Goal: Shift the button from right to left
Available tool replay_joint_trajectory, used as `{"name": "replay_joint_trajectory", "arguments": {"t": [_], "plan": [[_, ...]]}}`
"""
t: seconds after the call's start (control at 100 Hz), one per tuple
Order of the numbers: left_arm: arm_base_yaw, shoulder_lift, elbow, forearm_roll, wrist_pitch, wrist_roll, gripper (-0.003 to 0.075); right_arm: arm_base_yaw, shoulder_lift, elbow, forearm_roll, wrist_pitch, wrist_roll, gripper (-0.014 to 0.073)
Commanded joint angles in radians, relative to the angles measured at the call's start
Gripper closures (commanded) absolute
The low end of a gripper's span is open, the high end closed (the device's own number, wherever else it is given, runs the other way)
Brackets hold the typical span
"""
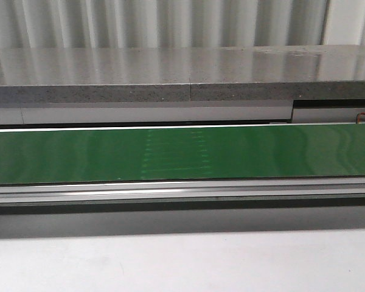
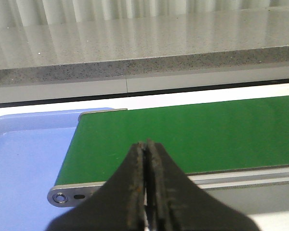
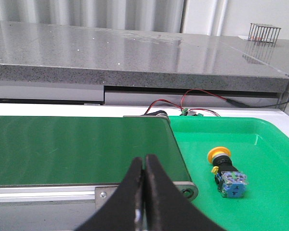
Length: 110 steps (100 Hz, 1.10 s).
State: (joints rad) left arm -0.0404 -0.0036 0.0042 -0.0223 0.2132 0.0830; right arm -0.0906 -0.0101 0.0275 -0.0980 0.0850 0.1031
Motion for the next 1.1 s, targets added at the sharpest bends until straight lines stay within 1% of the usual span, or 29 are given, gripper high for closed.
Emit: {"name": "replay_joint_trajectory", "arguments": {"t": [0.0,0.78,0.89,1.09], "plan": [[0.002,-0.033,0.038,-0.004,-0.076,-0.009,0.0741,-0.008,-0.020,-0.021,0.000,-0.073,0.001,0.0659],[0.002,-0.033,0.038,-0.004,-0.076,-0.009,0.0741,-0.008,-0.020,-0.032,-0.001,-0.065,0.001,0.0660],[0.002,-0.033,0.038,-0.004,-0.076,-0.009,0.0741,-0.008,-0.012,-0.088,-0.001,0.028,0.001,0.0660],[0.002,-0.033,0.038,-0.004,-0.076,-0.009,0.0741,-0.008,0.089,-0.301,-0.001,0.259,0.001,0.0660]]}}
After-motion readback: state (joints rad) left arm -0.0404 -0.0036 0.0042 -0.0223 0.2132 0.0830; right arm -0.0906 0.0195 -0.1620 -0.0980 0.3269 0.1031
